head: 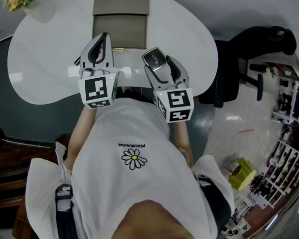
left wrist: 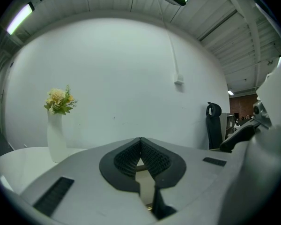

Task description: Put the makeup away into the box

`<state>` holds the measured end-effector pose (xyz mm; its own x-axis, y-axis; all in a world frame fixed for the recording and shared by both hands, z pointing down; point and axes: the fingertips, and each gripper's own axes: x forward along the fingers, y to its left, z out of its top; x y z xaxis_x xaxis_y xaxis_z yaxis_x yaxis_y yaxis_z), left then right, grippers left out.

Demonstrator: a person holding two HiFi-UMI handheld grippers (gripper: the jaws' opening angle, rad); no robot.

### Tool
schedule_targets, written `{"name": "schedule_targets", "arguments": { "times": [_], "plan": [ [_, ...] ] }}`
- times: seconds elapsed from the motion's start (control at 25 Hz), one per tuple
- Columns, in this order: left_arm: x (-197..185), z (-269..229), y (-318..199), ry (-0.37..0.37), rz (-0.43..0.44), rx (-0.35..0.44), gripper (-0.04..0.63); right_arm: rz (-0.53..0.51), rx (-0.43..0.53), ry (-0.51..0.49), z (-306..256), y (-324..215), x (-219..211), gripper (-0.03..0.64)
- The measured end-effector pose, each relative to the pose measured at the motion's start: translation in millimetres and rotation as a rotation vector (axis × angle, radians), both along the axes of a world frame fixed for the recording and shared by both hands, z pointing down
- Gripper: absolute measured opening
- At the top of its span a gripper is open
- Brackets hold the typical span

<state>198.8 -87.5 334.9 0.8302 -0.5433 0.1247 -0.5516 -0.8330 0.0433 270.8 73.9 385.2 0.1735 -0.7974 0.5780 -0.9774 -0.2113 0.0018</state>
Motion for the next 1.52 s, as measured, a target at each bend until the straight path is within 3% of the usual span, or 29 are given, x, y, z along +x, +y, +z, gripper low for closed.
{"name": "schedule_targets", "arguments": {
  "times": [0.32, 0.48, 0.76, 1.0, 1.12, 1.32, 1.52],
  "plan": [
    [-8.4, 2.7, -9.6, -0.006, -0.048, -0.007, 0.020, -0.095, -0.018, 0.031, 2.0, -25.2, 5.3, 0.314],
    [-20.3, 6.9, -18.4, -0.018, -0.081, -0.013, 0.020, -0.264, -0.078, 0.072, 25.3, -64.2, 4.4, 0.314],
    [-65.4, 21.6, -37.4, -0.068, -0.202, -0.050, 0.020, -0.686, -0.314, 0.152, 98.1, -123.7, -2.0, 0.314],
    [-99.6, 40.1, -50.4, -0.101, -0.314, -0.082, 0.020, -0.900, -0.512, 0.191, 144.0, -135.9, 9.9, 0.315],
    [-110.0, 42.9, -53.8, -0.114, -0.348, -0.086, 0.020, -0.948, -0.587, 0.166, 155.6, -135.4, 12.3, 0.316],
    [-127.9, 48.3, -56.3, -0.126, -0.393, -0.094, 0.020, -0.927, -0.655, 0.123, 169.9, -128.8, 17.1, 0.316],
    [-131.3, 49.3, -56.8, -0.122, -0.401, -0.095, 0.020, -0.912, -0.653, 0.136, 173.5, -129.8, 18.2, 0.316]
  ]
}}
